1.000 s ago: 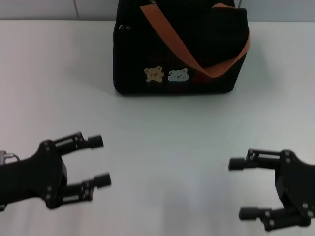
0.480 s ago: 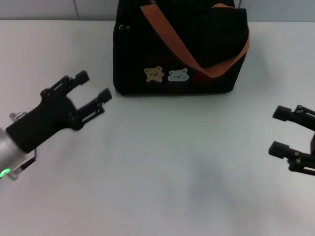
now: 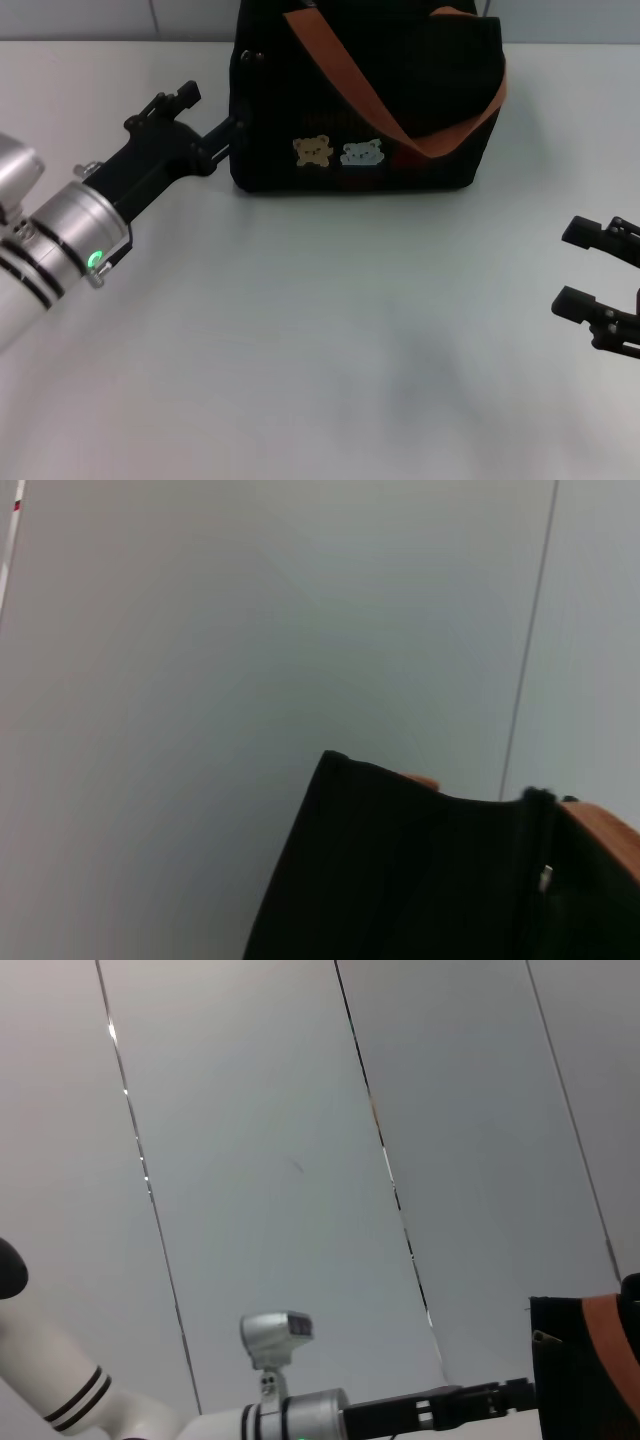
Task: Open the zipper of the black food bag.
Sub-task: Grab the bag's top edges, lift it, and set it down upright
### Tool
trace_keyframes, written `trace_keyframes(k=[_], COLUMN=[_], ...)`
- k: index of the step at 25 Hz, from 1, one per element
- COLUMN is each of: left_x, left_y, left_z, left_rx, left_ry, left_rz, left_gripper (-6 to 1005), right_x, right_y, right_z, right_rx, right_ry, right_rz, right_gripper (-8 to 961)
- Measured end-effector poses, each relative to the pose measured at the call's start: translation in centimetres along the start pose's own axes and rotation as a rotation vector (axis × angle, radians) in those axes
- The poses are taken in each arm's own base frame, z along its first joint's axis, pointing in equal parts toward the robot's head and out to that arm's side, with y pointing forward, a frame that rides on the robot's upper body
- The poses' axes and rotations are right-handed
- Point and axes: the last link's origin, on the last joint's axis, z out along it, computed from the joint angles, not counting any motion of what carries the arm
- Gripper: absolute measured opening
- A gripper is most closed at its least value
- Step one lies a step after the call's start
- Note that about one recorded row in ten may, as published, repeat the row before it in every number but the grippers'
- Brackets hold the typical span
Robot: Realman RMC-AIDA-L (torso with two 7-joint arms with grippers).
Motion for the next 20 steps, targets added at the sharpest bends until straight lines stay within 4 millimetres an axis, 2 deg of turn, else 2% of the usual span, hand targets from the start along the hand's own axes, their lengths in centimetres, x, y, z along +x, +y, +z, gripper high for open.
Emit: trace_keyframes(k=[1,4,5,7,16,20], left_x=[0.1,0.1,0.4,0.3,-0.1,-0.1], left_y=[-0.1,-0.1,-0.1,0.0,0.3,0.3], left_z=[0.6,0.6,2.0,2.7,3.3,3.2], left_rx=[0.006,0.006,0.013,0.016,0.011,0.01], left_ry=[-0.004,-0.004,-0.029,-0.054,-0.092,-0.087], left_rz=[0.002,0.002,0.011,0.015,0.024,0.024], left_gripper=[728,724,723,720,707,518], right_x=[0.0,0.1,0.1,0.1,0.3,0.2], right_y=[0.0,0.1,0.1,0.1,0.1,0.1], right_z=[0.0,0.1,0.1,0.2,0.5,0.6], right_rx=[-0.001,-0.002,-0.003,-0.003,-0.006,-0.009], right_ry=[-0.002,-0.003,-0.003,-0.003,-0.016,-0.018], right_rz=[0.002,0.006,0.006,0.007,0.02,0.02], right_gripper=[813,813,813,813,812,812])
